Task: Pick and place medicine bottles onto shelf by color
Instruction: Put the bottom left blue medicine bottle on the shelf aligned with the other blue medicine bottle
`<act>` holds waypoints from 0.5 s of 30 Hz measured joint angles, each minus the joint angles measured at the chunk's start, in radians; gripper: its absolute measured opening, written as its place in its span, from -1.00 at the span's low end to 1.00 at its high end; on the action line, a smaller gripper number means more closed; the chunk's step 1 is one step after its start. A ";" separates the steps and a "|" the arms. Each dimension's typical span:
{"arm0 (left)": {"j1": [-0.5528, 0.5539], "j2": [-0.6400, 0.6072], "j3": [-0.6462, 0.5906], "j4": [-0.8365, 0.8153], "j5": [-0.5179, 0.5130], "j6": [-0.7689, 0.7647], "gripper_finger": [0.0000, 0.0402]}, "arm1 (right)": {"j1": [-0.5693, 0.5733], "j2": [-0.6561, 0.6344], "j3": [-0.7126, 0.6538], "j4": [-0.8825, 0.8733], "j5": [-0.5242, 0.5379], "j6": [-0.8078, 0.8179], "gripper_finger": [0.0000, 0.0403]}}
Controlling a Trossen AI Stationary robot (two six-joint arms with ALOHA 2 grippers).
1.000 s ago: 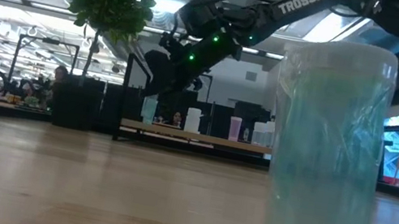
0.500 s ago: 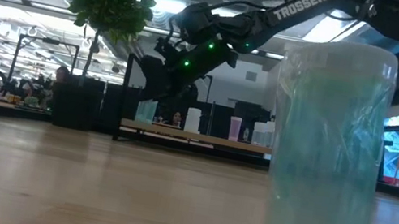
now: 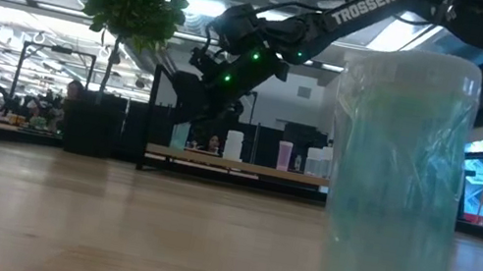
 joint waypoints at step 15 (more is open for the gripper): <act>0.000 0.000 0.000 0.000 0.000 0.000 0.31 | 0.000 -0.002 0.002 -0.014 -0.033 0.004 -0.37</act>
